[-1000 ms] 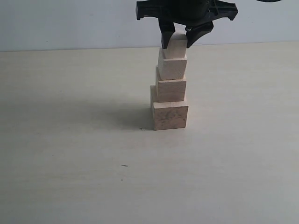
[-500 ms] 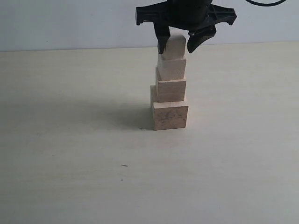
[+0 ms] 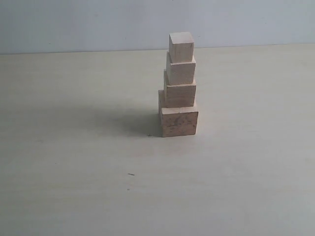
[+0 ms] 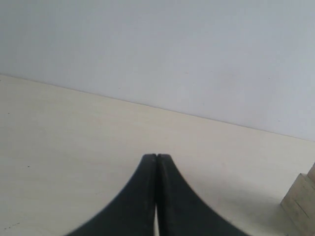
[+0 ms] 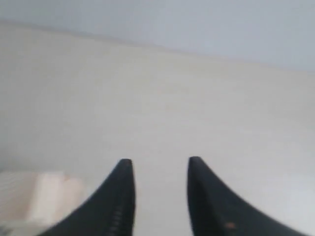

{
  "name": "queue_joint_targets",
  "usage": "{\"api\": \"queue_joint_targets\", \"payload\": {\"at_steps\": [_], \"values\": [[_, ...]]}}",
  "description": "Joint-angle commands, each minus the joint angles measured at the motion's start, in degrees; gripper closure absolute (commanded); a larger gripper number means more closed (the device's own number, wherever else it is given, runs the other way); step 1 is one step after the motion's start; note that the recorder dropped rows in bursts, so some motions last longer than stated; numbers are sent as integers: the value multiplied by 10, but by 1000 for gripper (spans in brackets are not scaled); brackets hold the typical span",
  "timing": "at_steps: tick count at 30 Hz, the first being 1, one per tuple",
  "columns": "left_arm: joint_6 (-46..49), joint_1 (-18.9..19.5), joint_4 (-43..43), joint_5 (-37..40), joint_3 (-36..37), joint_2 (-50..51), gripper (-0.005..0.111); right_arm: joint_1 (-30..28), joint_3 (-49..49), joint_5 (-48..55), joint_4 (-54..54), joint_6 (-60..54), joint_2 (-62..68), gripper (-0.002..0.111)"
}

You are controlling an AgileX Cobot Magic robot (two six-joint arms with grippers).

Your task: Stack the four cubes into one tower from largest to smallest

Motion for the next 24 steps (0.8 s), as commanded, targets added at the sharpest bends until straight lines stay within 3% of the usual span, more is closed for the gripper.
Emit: {"api": "queue_joint_targets", "payload": {"at_steps": [1, 5, 10, 12, 17, 22, 24], "values": [[0, -3, 0, -3, 2, -3, 107, -93, -5, -1, -119, 2, -16, 108], [0, -3, 0, -3, 2, -3, 107, -228, 52, -45, 49, -11, -16, 108], [0, -3, 0, -3, 2, -3, 107, -357, 236, -147, 326, -168, -49, 108], [0, -3, 0, -3, 2, -3, 107, -370, 341, -221, 366, -228, -105, 108], [0, -3, 0, -3, 2, -3, 107, -368, 566, -470, 398, -238, -315, 108], [0, -2, 0, -3, 2, -3, 107, -357, 688, -470, 399, -238, -440, 108], [0, -2, 0, -3, 2, -3, 107, -306, 729, -477, 401, -281, -513, 108]]}}
